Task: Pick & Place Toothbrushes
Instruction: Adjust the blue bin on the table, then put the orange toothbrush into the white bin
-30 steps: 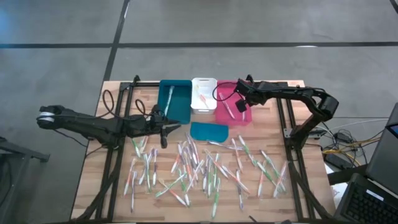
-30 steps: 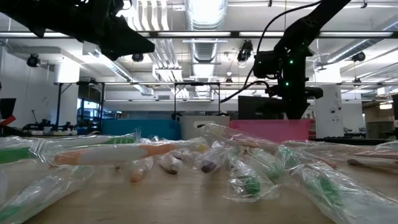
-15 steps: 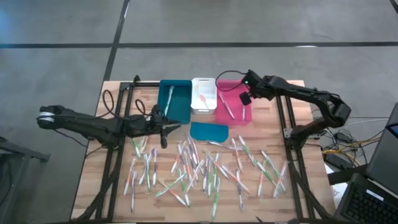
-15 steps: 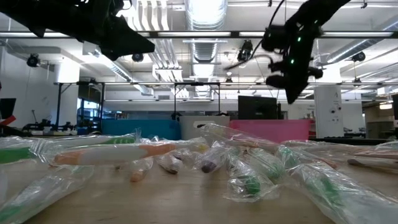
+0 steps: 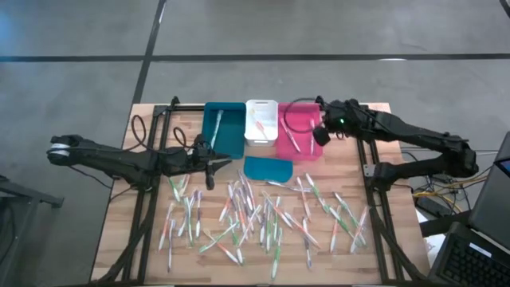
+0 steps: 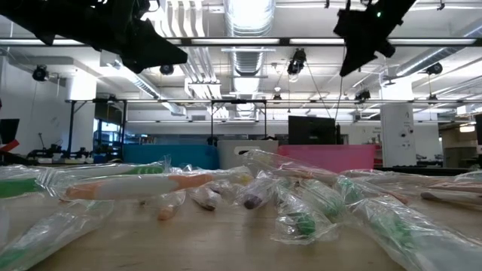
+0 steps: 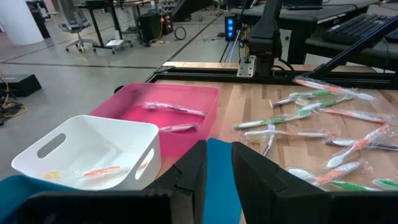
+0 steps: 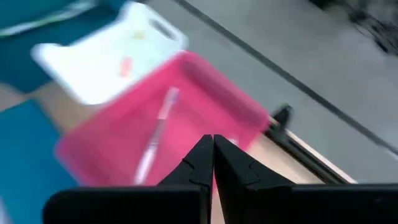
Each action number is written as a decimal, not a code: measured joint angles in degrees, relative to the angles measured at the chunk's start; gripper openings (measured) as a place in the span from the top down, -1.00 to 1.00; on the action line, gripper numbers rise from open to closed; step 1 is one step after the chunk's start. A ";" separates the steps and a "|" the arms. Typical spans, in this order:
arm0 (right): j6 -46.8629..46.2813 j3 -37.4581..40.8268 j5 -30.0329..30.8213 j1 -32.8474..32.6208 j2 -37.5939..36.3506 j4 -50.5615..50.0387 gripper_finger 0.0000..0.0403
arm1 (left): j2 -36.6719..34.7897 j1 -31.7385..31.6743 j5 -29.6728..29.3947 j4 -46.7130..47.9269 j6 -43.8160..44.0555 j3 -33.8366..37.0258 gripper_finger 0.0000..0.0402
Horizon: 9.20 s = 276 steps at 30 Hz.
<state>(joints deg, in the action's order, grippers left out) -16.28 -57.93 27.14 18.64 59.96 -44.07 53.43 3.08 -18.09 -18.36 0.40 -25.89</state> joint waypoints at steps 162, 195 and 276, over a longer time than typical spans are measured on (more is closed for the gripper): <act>-36.29 -10.81 -2.44 -47.25 49.84 12.94 -0.03 | -1.90 3.95 -16.06 13.32 9.33 -5.68 0.60; -33.69 -8.30 -3.14 -45.45 46.93 16.17 0.85 | -1.90 3.95 -16.02 13.23 10.32 -5.68 0.60; 1.44 -17.47 -16.52 7.19 51.02 32.32 0.86 | -1.92 3.88 -16.06 12.82 9.85 -5.68 0.60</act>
<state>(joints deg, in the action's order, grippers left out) -14.84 -75.41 10.61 25.83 110.98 -11.75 51.51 6.96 -34.15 -5.54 10.26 -31.57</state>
